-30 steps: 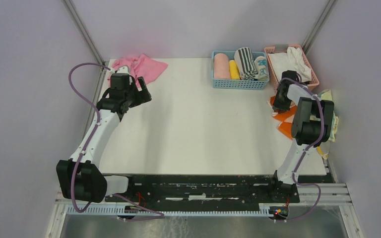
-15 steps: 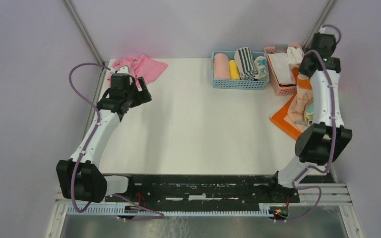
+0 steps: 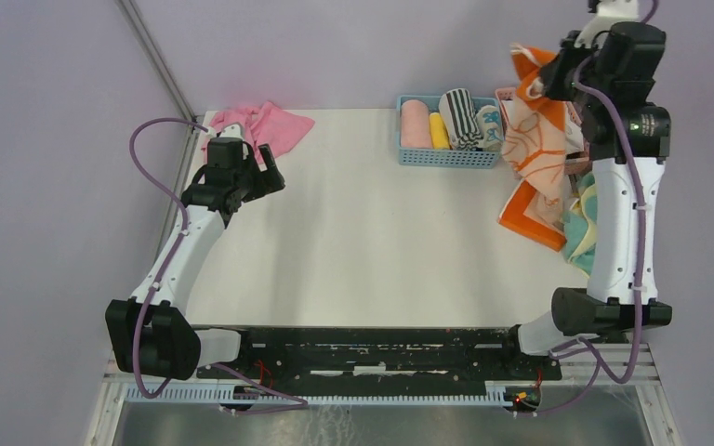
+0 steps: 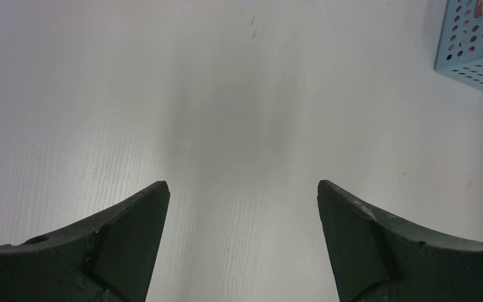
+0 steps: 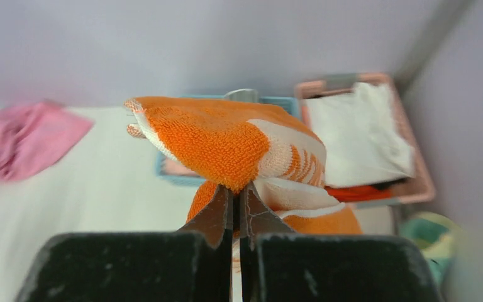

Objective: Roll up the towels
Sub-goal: Pick up the towel at the corner of the board, then place the towel at the center of the board.

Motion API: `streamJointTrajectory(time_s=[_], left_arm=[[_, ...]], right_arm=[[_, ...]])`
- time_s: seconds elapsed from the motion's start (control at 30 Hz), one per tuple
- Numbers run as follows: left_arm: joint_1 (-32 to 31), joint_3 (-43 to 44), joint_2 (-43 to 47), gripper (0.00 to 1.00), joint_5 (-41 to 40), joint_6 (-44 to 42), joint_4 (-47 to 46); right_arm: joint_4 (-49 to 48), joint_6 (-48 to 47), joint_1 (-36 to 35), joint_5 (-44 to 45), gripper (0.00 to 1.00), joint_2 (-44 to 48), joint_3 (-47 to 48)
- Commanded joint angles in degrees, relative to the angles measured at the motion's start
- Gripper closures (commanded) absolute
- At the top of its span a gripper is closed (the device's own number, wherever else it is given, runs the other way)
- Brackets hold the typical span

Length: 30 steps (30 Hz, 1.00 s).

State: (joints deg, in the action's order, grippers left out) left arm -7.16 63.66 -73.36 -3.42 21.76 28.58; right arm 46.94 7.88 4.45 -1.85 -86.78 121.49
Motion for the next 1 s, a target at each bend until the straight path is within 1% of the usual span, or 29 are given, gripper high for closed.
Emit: streamJointTrajectory(time_s=[0.0,0.07,0.17,0.27,0.3,0.37,0.4,0.5,0.57,0.63,0.77,0.87,0.97], left_arm=[[-0.2,0.1,1.5,0.06,1.7,-2.8,-2.7],[-0.2,0.3,1.5,0.06,3.0,-2.6,-2.6],[-0.2,1.4,1.7,0.06,5.3,-1.7,-1.8],[-0.3,1.4,2.9,0.06,8.7,0.2,-1.5],[-0.3,0.7,3.5,0.06,9.8,1.1,-1.9],[-0.6,-1.3,4.5,0.06,12.3,3.2,-2.8],[-0.8,-2.6,5.0,0.06,13.4,4.4,-3.1],[-2.5,-6.9,6.3,0.07,14.9,7.6,-4.1],[-3.9,-9.8,6.7,0.07,14.7,9.3,-4.8],[-5.4,-12.7,6.8,0.07,13.6,11.0,-5.6],[-7.1,-16.5,4.5,0.08,11.1,13.6,-5.8],[-7.4,-16.7,1.7,0.09,9.4,14.0,-4.5],[-7.4,-14.2,-0.4,0.11,5.1,12.8,-1.1]], right_arm=[[-2.7,1.8,-9.5,-11.5,0.99,2.3,-0.7],[-4.9,3.6,-15.1,-13.6,0.99,3.2,-3.1],[-9.6,6.1,-23.1,-15.5,0.98,4.6,-9.5],[-14.7,7.4,-31.4,-16.6,0.93,3.4,-15.6],[-15.5,7.5,-34.1,-16.9,0.88,2.2,-16.7],[-15.2,6.1,-37.6,-16.5,0.70,-0.8,-18.4],[-14.5,5.8,-38.4,-13.4,0.64,-2.0,-19.4],[-11.5,6.4,-38.5,1.7,0.60,-3.9,-25.4],[-11.5,5.6,-38.5,8.0,0.54,-3.9,-30.5],[-11.5,4.9,-38.2,10.0,0.49,-3.7,-35.1],[-13.1,3.9,-38.1,10.0,0.44,-3.3,-43.6],[-14.2,3.2,-37.7,12.2,0.41,-3.6,-48.6],[-15.3,3.2,-36.6,14.0,0.38,-3.7,-51.8]])
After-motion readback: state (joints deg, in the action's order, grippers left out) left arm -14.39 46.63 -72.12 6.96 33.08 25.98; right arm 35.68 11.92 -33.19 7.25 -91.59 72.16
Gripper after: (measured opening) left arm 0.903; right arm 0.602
